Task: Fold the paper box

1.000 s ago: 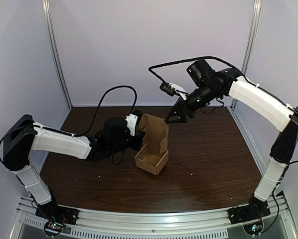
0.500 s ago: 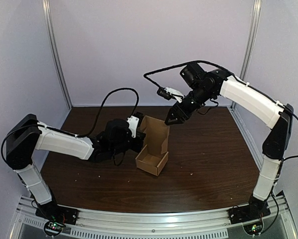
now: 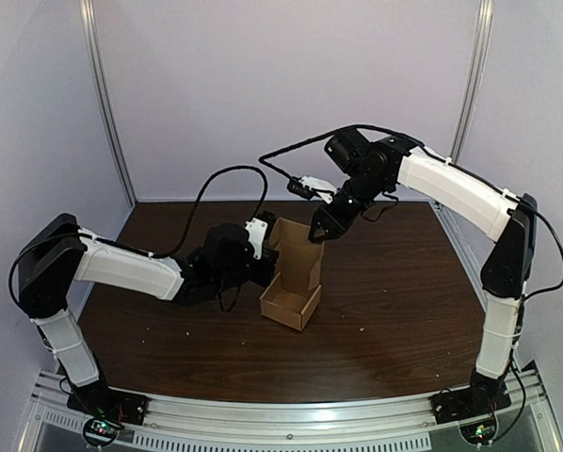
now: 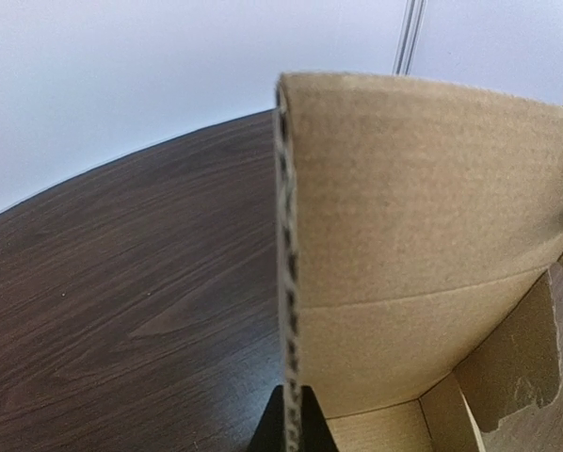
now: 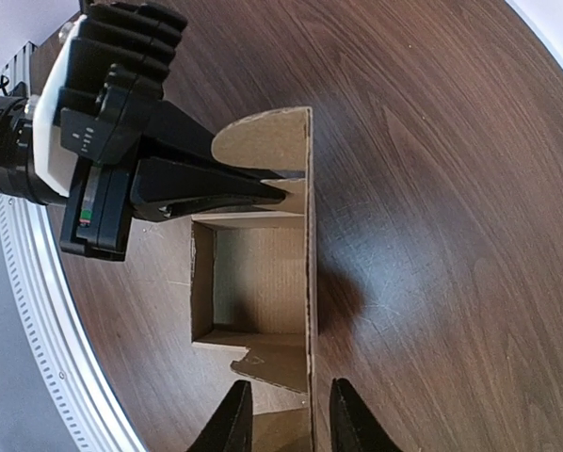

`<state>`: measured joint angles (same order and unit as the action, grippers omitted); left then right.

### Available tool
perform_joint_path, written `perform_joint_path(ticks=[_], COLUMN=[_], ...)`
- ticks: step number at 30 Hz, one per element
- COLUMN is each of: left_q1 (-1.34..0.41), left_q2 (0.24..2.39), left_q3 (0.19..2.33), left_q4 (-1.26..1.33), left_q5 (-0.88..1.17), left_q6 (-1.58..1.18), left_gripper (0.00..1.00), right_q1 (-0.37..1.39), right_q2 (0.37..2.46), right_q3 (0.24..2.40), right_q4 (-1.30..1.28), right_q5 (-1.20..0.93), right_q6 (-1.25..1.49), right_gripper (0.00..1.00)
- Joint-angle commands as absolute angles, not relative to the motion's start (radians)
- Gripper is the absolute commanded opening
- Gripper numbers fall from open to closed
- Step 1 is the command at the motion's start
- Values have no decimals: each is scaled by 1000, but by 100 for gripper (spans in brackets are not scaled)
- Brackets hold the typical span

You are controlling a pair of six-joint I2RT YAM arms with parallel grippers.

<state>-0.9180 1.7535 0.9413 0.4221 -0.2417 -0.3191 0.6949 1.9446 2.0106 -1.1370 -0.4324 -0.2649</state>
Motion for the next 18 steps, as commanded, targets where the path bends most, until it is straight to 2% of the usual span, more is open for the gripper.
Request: perform_joint_path(ticks=[1,4,8,13,18], left_q1=[-916,-925,-937,-940,-944], left_q2=[1784,1791,1794,1769,1705], left_q3=[975,979,975,934,845], left_q4=[454,461,463,470,517], left_q5=[-238,-243,-241,-229,-226], left_q6=[-315,-322,-334,-370,-387], left_gripper=[4,4,4,11,12], right_q1=[718,737,766,798,841], right_q2=[1947,1941,1933,1911,1871], right_q3=[2039,2037,2018,1974,1927], right_q4=[-1154,-1152,-1140,-1110,-1071], right_q5=[-375,-343,-278,-202,-160], right_q6=[-280,-301,-322,-351,-377], right_gripper=[24,15,9,5,3])
